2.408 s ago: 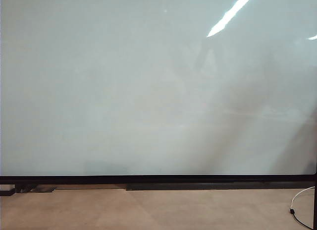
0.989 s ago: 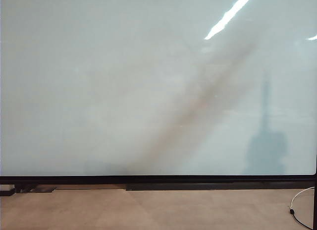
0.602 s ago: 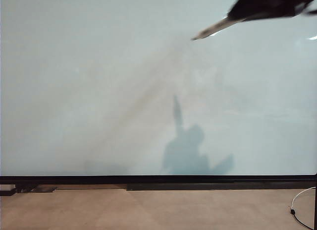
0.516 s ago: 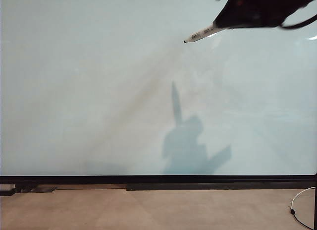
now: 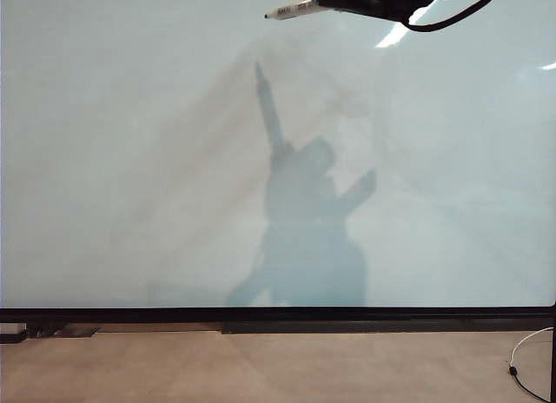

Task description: Pick up the pen on the shelf to the right of the whiteboard and draw a triangle.

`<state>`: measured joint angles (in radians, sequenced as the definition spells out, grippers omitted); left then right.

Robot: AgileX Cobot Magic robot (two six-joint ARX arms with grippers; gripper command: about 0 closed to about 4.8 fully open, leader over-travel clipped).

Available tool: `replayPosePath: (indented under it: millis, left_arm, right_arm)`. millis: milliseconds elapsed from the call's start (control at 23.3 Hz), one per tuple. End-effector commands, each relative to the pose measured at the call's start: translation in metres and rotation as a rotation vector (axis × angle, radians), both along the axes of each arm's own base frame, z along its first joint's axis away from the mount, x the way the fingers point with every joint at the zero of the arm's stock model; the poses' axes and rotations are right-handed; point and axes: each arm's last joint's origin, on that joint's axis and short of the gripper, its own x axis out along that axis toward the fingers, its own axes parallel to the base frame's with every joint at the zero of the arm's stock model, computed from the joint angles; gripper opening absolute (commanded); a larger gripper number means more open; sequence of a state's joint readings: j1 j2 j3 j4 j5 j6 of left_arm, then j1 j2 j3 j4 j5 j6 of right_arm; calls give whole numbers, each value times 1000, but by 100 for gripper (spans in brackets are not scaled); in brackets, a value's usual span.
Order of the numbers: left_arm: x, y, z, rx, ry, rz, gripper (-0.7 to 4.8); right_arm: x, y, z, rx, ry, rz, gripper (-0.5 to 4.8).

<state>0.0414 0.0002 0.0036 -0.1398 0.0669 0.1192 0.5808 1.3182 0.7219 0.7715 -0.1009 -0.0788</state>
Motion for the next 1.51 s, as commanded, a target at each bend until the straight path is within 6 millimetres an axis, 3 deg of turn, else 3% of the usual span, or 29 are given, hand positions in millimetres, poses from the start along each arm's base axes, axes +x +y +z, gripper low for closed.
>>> replayPosePath:
  millis: [43,301,645,903,1505]
  left_arm:
    - [0,0,2,1,-9,-1,-5]
    - [0,0,2,1,-9,-1,-5]
    - [0,0,2,1,-9,-1,-5]
    - [0,0,2,1,-9,-1,-5]
    - [0,0,2,1,-9,-1,-5]
  right_arm:
    - [0,-1,6,9,-58,-46,-5]
    - [6,3,-1,16,-71,-41,-5]
    - [11,6,14,9,-147,-52,-5]
    - [26,17,12,-14,-146,-32,-5]
    - [30,19,5,-52,-142,-58,-5]
